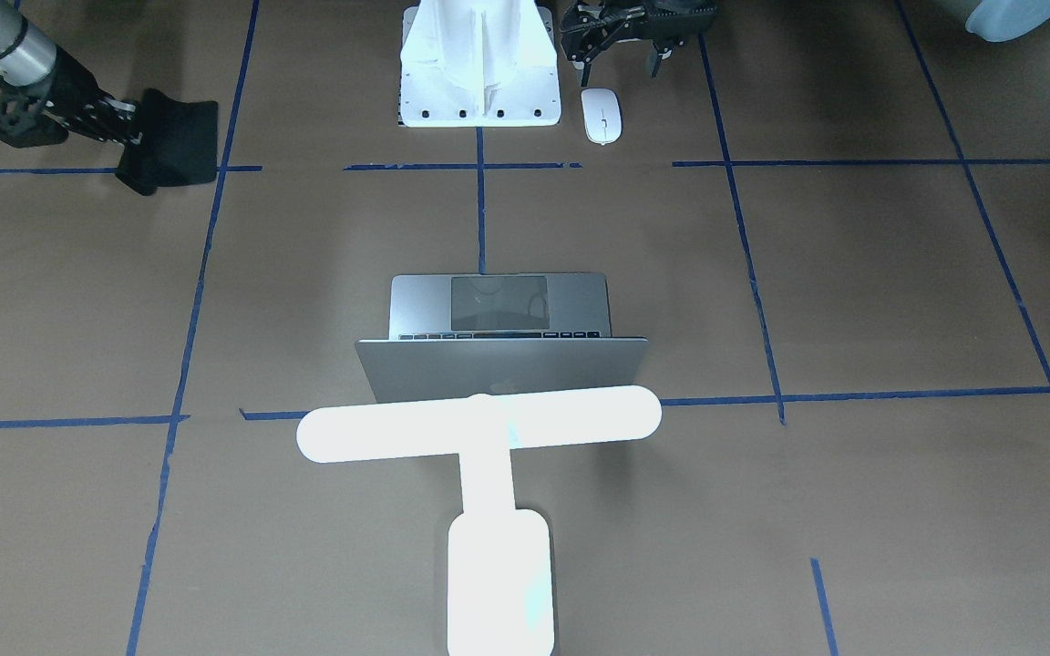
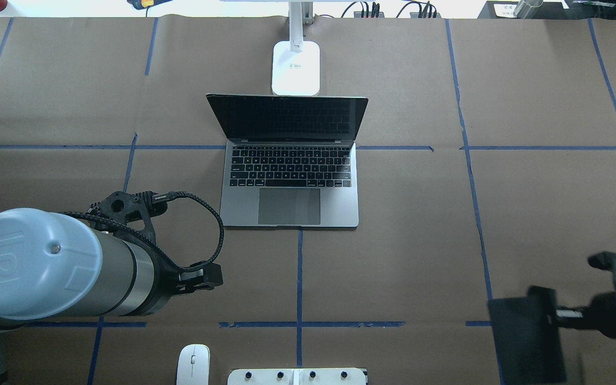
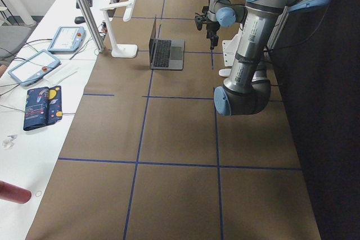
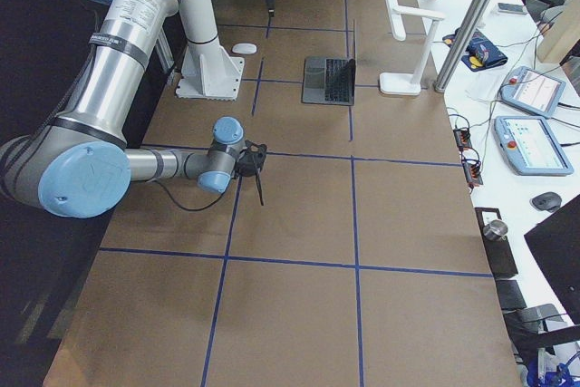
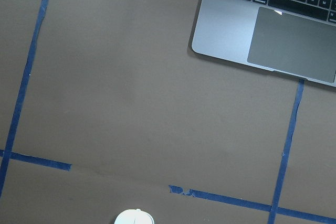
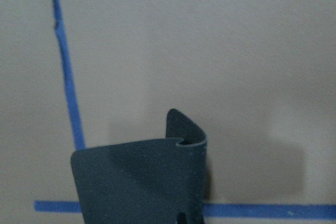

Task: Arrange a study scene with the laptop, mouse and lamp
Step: 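Carry the black mouse pad in the right gripper beside the laptop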

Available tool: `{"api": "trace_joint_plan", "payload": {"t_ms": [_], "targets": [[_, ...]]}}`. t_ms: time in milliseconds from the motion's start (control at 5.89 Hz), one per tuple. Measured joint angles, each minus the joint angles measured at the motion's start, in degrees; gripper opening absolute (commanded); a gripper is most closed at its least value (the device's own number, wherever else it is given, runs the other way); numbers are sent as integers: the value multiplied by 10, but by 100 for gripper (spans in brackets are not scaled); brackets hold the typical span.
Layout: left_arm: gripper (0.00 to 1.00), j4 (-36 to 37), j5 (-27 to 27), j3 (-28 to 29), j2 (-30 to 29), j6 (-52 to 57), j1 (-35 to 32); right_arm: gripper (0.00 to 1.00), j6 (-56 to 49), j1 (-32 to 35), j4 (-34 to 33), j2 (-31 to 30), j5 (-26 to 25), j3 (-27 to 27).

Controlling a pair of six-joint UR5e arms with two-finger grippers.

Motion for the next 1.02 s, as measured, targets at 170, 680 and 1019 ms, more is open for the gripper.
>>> {"api": "trace_joint_plan", "payload": {"t_ms": [170, 680, 1019], "targets": [[100, 0, 0, -1, 0, 0, 0, 0, -1, 40, -57, 62, 27, 5], [100, 0, 1, -5, 4, -1, -2, 0, -62, 96, -255, 210, 59, 27], [100, 1, 0, -15, 5, -1, -4, 0, -155, 108, -461, 355, 50, 17]]}}
